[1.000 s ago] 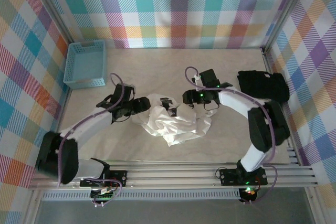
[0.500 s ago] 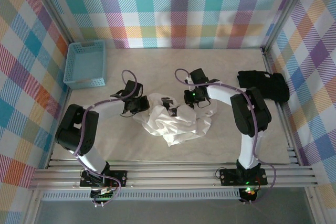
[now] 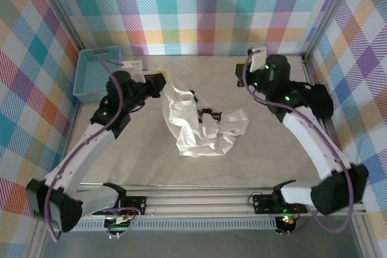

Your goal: Fold the inside-out t-shirt

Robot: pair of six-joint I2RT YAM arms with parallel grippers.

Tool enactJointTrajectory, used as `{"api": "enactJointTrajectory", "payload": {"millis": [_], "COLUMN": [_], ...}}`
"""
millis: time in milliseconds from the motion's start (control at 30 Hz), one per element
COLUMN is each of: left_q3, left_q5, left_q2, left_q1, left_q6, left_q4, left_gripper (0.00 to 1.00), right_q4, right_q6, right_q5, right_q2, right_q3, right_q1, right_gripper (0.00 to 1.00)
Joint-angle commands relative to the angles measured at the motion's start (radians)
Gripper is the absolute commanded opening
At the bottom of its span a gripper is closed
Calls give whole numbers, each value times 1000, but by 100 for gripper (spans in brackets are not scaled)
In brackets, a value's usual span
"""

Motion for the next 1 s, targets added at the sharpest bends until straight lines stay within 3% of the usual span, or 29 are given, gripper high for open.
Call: {"api": "enactJointTrajectory", "payload": {"millis": [0,133,267,433,567,967], "left_q3": [-14,-80,-151,-180,-181,-173], "left_q5": [161,344,399,385,371,323], "left_q2": [-62,-68,-93,-134,-147,-154], "left_q1": [6,6,6,6,6,6], "left_q6": [13,24,39,89,106,120], "left_q4": [129,230,248,175,141,112], "left_gripper": [0,0,0,0,0,0], "right_q4": [41,127,168,261,195,-154], "right_q6": [-9,13,-6,-7,-15,-202], "right_q5": [-72,-235,-302,-459,-497,-308], "right_q2": [-58,-4,146,370,572,875], "right_q3": [-109,-190,-190,-162,-45,269], "right_q1": [7,57,102,116,126,188], "right_gripper": [2,38,57,69,72,80]}}
